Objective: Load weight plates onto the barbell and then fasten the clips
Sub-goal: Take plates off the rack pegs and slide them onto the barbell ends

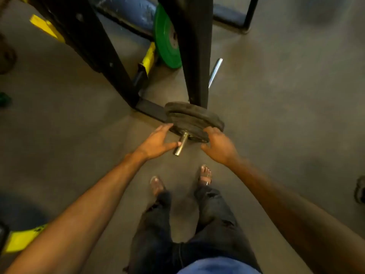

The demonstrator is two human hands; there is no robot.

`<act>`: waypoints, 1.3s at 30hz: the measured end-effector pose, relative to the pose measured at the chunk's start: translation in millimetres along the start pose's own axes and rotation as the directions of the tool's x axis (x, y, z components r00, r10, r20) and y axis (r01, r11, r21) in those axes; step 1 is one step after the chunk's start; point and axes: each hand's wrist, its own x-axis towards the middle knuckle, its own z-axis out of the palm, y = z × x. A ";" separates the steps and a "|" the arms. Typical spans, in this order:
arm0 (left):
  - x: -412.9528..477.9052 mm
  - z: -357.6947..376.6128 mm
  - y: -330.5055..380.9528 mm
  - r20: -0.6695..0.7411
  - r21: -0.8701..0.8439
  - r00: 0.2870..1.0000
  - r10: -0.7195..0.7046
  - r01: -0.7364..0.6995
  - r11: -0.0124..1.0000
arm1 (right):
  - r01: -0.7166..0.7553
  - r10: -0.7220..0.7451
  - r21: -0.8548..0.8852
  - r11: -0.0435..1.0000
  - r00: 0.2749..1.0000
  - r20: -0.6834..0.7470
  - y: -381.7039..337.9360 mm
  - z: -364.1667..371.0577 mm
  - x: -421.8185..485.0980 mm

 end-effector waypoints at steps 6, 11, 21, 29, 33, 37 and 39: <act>52.0 20.1 -7.1 -0.040 0.032 0.997 -0.067 0.068 0.997 | -0.091 0.091 0.012 0.996 0.996 0.005 19.4 25.9 25.7; 68.6 21.3 -21.2 -0.147 0.230 0.988 0.037 -0.003 0.973 | -0.134 0.142 0.064 0.989 0.978 -0.153 21.0 49.7 31.2; 87.0 16.1 -39.2 -0.111 0.434 0.973 0.203 -0.136 0.891 | -0.069 0.066 -0.001 0.998 0.966 -0.250 30.4 69.0 38.8; 69.3 29.7 -55.7 0.068 0.538 0.978 0.198 -0.203 0.818 | -0.023 0.022 -0.197 0.980 1.000 -0.006 4.9 91.3 48.9; 42.8 31.9 -71.1 0.103 0.517 0.988 0.112 -0.149 0.843 | 0.105 -0.057 -0.262 0.959 0.981 0.186 1.0 82.5 55.1; -6.1 39.1 -95.8 0.199 0.437 0.979 0.046 -0.130 0.890 | 0.242 -0.141 -0.272 0.931 0.928 0.344 -17.5 86.3 31.9; -45.8 38.0 -107.7 0.196 0.392 0.980 0.020 -0.097 0.915 | 0.311 -0.208 -0.238 0.920 0.903 0.376 -35.6 93.5 9.0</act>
